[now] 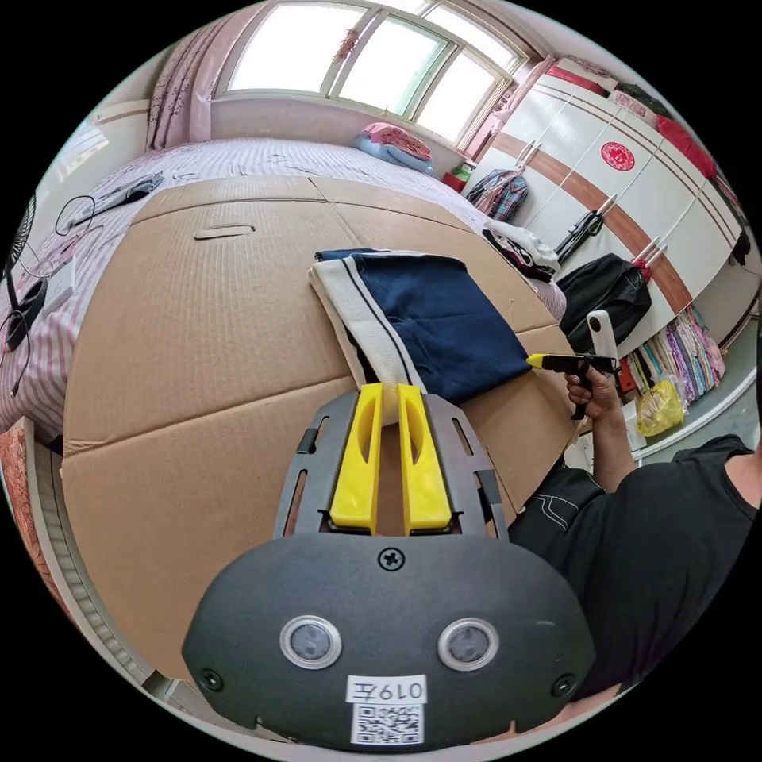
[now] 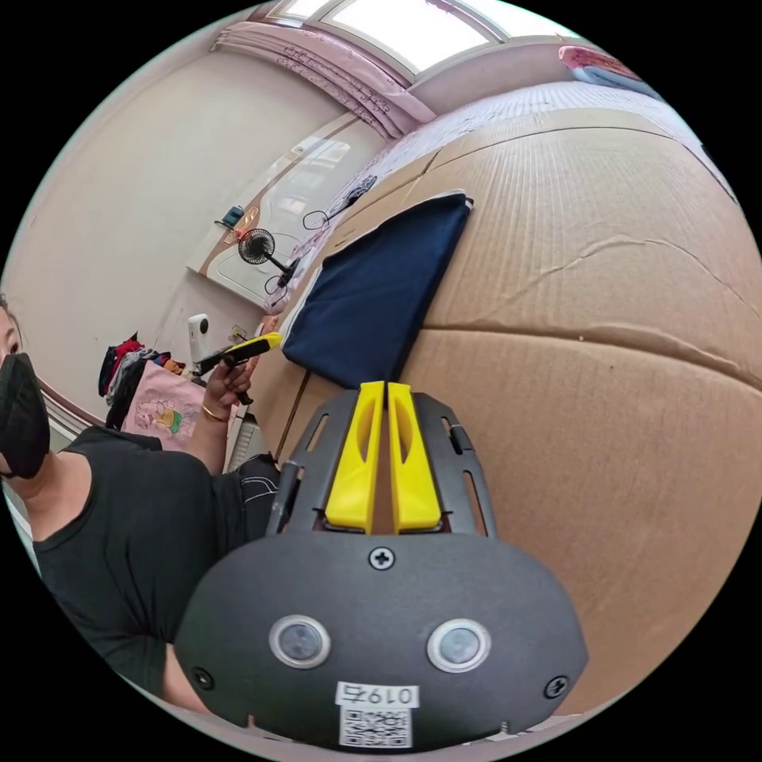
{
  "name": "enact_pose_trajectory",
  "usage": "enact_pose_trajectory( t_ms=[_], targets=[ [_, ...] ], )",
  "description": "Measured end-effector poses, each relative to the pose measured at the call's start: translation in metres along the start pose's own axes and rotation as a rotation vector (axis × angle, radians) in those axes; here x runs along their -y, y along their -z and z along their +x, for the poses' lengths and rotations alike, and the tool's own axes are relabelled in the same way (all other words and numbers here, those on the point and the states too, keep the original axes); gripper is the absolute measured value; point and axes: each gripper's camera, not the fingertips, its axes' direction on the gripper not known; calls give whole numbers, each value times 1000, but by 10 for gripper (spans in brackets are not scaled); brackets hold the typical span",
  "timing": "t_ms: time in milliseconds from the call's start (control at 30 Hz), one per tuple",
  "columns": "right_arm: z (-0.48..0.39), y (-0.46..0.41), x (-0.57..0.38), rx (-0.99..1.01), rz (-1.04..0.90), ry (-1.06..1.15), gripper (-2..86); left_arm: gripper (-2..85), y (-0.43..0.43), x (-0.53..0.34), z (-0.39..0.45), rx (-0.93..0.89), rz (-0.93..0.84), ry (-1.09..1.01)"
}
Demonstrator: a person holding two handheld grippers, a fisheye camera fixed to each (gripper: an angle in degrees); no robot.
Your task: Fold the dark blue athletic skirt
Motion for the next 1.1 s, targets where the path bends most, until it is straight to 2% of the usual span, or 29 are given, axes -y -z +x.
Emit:
enact_pose_trajectory(
  t_ms=[200,300,333,367,433,467,533,567,633,700,767,833,967,1100],
  targets=[
    [-39,0,-8,-100,-22,23,-5,11,7,-14,30,86,9,-23],
    [-63,10,-19,-275,-10,-12,-6,11,21,-26,47,217,9,-13],
    [-78,13,-24,-387,19,-37,-6,12,27,-32,54,297,2,8],
    [-96,15,-28,-517,71,-73,-6,12,33,-38,60,378,-9,36],
    [-131,12,-32,-651,166,-105,-6,11,38,-47,75,500,-5,73],
    [-159,3,-34,-654,224,-86,-6,11,39,-52,88,547,9,87],
    [-203,-18,-39,-567,271,-6,-6,11,35,-59,110,521,50,93],
    [-231,-37,-43,-531,271,89,-6,11,28,-63,127,448,70,75],
    [-264,-65,-51,-560,318,123,-6,11,13,-67,155,343,76,13],
    [-288,-92,-58,-640,324,116,-6,10,0,-72,181,354,90,-32],
    [-317,-121,-70,-774,331,142,-7,9,-11,-82,210,474,93,-60],
    [-332,-135,-79,-831,332,145,-7,9,-12,-93,223,511,105,-65],
    [-345,-148,-93,-735,314,98,-8,9,-12,-117,229,385,101,-11],
    [-351,-155,-98,-747,286,57,-7,9,-18,-130,239,383,86,18]
  ],
)
